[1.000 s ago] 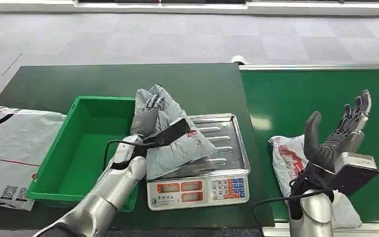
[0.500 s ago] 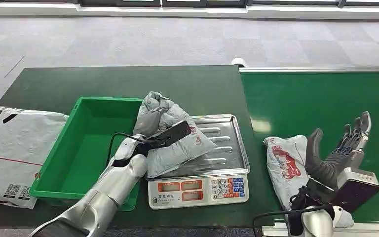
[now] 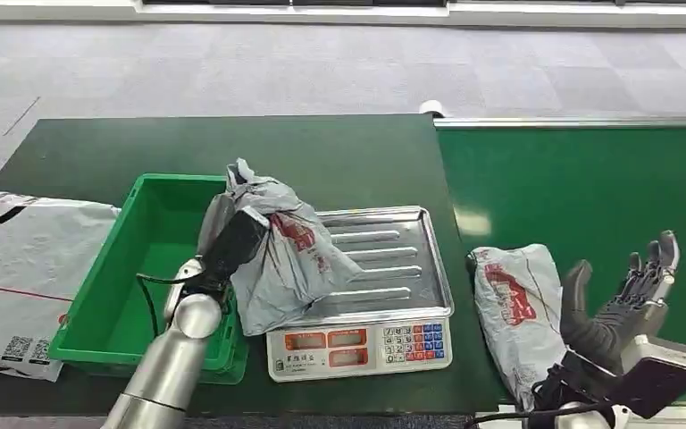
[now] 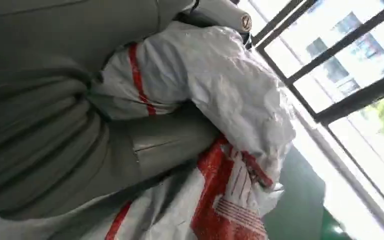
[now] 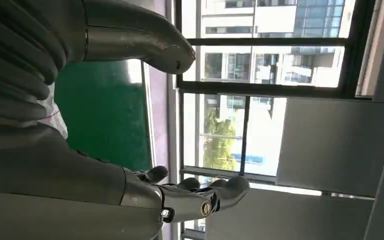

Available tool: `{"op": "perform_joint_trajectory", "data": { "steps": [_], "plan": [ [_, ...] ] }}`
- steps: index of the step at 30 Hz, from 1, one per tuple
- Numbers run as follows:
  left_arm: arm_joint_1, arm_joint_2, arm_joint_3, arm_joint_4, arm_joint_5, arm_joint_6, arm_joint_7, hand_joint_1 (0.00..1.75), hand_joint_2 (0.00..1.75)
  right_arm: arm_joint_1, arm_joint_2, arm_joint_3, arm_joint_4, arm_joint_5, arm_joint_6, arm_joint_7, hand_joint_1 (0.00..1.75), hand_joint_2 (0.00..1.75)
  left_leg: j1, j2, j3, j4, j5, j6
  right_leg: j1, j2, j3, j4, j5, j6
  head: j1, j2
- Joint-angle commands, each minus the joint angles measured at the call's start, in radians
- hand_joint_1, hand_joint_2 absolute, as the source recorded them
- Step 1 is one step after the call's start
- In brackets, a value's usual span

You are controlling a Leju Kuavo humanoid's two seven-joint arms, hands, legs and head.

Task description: Moved the parcel from conveyor to table for the left to box.

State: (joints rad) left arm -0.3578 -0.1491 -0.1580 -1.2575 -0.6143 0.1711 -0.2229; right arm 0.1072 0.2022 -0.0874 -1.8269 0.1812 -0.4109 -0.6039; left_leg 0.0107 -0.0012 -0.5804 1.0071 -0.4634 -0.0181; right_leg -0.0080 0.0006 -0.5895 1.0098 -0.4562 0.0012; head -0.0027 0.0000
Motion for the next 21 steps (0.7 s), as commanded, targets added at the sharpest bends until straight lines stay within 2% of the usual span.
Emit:
{"op": "perform_joint_trajectory", "data": {
  "steps": [1, 7, 13, 14, 15, 21],
  "plan": [
    [0.035, 0.051, 0.174, -0.248, 0.165, 0.216, -0.116, 1.75, 1.75, -0.007, 0.009, -0.038, 0.046, -0.01, 0.006, 0.015, 0.0, 1.75, 0.001, 0.004, -0.001, 0.0, -0.001, 0.0, 0.001, 0.004, -0.002, 0.0, 0.001, 0.0, 0.0, 0.0],
    [0.002, 0.068, 0.242, -0.23, 0.19, 0.249, -0.117, 1.75, 1.75, -0.008, 0.005, -0.042, 0.087, -0.014, 0.045, 0.047, 0.0, 1.75, 0.0, 0.002, 0.0, -0.002, 0.0, 0.0, 0.001, 0.001, -0.001, -0.002, 0.001, 0.0, 0.0, 0.0],
    [-0.02, 0.078, 0.269, -0.18, 0.13, 0.294, -0.065, 1.75, 1.75, -0.01, 0.005, -0.041, 0.108, -0.012, 0.058, 0.048, 0.0, 1.75, 0.001, 0.002, 0.0, -0.002, 0.001, 0.001, 0.001, 0.001, 0.0, -0.002, 0.001, 0.0, 0.0, 0.0],
    [-0.026, 0.083, 0.273, -0.165, 0.136, 0.3, -0.059, 0.98, 1.75, -0.012, 0.006, -0.039, 0.109, -0.009, 0.063, 0.052, 0.0, 1.75, 0.0, 0.0, 0.0, -0.002, 0.001, 0.0, 0.001, 0.0, 0.0, -0.002, 0.001, 0.0, 0.0, 0.0],
    [-0.033, 0.086, 0.276, -0.142, 0.11, 0.325, -0.046, 0.0, 1.75, -0.012, 0.012, -0.04, 0.107, -0.001, 0.069, 0.062, 0.0, 1.75, 0.001, 0.0, -0.001, -0.001, 0.0, 0.0, 0.001, -0.001, -0.001, -0.001, 0.0, 0.0, 0.0, 0.0],
    [-0.036, 0.086, 0.271, -0.123, 0.109, 0.323, -0.046, 0.0, 1.75, -0.011, 0.024, -0.041, 0.1, 0.011, 0.075, 0.07, 0.0, 1.75, 0.0, 0.0, 0.0, -0.001, 0.001, 0.0, 0.001, -0.001, -0.001, -0.001, 0.0, 0.0, 0.0, 0.0]
  ]
}}
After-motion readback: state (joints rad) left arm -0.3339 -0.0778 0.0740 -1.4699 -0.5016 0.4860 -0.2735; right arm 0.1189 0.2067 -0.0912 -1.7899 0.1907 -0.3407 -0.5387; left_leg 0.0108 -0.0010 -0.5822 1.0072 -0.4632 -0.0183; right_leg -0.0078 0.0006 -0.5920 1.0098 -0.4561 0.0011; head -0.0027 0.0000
